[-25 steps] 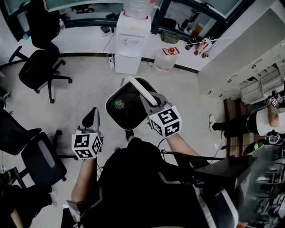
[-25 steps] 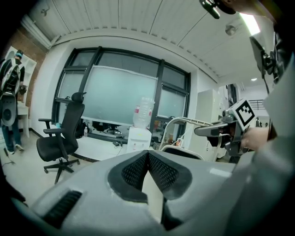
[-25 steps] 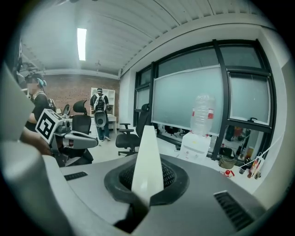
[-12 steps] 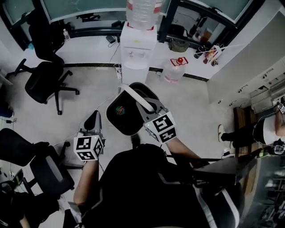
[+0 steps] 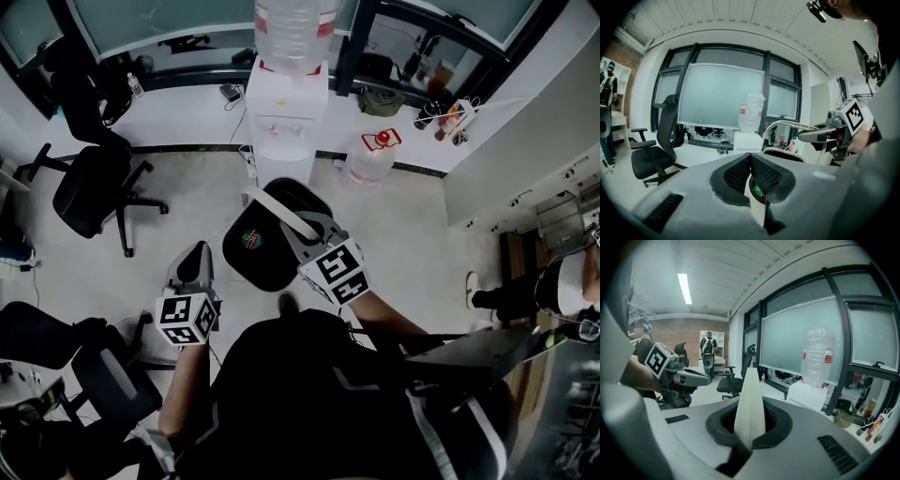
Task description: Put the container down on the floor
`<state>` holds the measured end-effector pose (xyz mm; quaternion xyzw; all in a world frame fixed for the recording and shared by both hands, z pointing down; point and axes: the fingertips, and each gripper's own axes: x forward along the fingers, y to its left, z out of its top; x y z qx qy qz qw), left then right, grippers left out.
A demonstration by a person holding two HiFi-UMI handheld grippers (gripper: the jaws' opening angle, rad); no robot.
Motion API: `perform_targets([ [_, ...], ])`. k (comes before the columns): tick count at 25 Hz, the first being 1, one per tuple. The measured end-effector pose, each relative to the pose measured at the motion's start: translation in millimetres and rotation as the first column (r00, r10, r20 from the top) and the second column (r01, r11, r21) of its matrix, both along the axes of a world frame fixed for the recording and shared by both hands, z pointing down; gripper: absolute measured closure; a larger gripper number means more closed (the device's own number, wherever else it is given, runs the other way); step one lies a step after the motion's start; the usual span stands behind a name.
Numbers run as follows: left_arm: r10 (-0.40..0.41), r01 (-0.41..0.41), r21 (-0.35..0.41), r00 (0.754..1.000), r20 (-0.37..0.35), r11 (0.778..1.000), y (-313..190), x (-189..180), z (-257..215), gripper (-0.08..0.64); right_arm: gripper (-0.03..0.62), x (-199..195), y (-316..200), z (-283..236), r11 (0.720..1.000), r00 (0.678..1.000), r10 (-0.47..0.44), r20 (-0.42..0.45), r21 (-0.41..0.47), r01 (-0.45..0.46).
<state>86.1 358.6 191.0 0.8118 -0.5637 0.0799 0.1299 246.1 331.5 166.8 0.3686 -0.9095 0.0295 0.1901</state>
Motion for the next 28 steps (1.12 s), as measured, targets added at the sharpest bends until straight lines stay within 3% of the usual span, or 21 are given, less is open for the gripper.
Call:
perform_targets([
  [14,-0.021,0.023,-0.045,0.999,0.039,0.999,-72,22,7,0.549,0.583,6,-69,8,0.997,0.996,-0.078,0.032,-0.023,0.078],
  [28,-0.039,0.039,-0.022,0.999,-0.006,0.999,-147,-28,16,0.549,0.583,-40,-140,15,0.996,0.996,-0.085,0.016,-0.02,0.086],
])
